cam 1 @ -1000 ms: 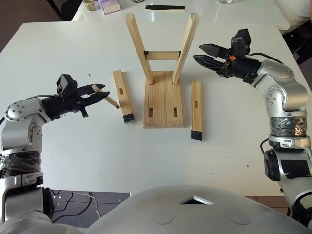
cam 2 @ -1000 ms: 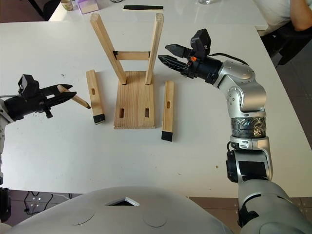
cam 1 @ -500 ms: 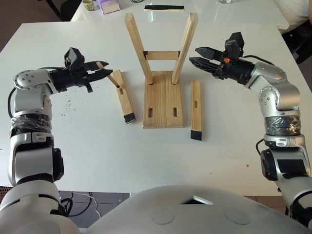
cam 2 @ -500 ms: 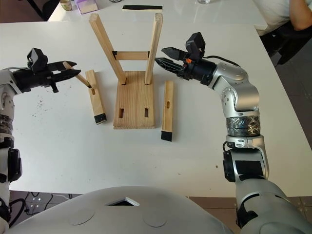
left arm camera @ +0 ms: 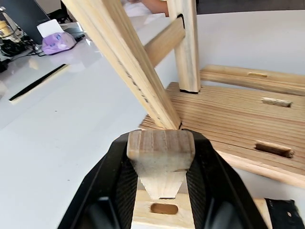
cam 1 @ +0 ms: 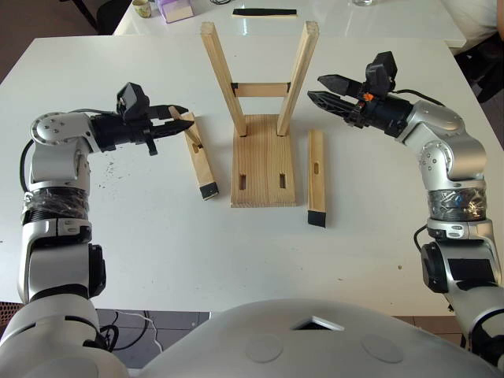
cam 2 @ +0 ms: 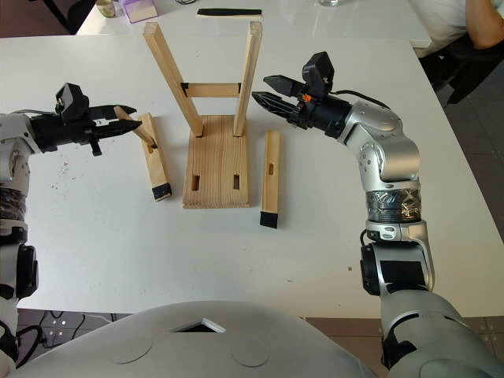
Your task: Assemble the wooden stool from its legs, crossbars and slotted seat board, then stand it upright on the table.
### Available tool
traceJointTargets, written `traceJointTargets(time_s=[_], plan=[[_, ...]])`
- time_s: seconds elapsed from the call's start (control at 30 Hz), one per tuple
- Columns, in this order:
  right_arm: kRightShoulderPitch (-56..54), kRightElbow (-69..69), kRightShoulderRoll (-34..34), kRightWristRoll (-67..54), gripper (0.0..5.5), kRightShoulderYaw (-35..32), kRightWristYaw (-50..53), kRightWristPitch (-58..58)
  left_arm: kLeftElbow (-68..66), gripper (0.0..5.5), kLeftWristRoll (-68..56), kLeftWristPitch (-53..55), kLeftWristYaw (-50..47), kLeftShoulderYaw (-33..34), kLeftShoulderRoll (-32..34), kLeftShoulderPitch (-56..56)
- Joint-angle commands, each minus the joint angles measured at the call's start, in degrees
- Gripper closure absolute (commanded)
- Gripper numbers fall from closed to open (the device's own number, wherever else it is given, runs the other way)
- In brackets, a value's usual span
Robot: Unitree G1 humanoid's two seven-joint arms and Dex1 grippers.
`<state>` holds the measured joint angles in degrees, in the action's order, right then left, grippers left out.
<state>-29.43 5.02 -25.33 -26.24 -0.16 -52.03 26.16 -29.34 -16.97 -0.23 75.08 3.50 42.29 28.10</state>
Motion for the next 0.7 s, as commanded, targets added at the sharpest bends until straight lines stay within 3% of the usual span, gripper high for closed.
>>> traceJointTargets(time_s=[0.03,0.33,0.7], plan=[[0.5,-0.8,0.2,-0.2,3.28,-0.3,0.5,0.4,-1.0,4.20,2.7,-0.4,0.9,-1.7,1.8,-1.9],[1.6,-1.3,0.4,-0.4,3.28,-0.4,1.2,0.4,1.8,4.20,-1.2,3.0,-0.5,1.4,2.3,2.5],[2.1,-2.0,0.4,-0.6,3.28,-0.7,1.7,0.5,-5.7,4.20,2.7,0.0,0.2,-0.8,1.4,2.8]])
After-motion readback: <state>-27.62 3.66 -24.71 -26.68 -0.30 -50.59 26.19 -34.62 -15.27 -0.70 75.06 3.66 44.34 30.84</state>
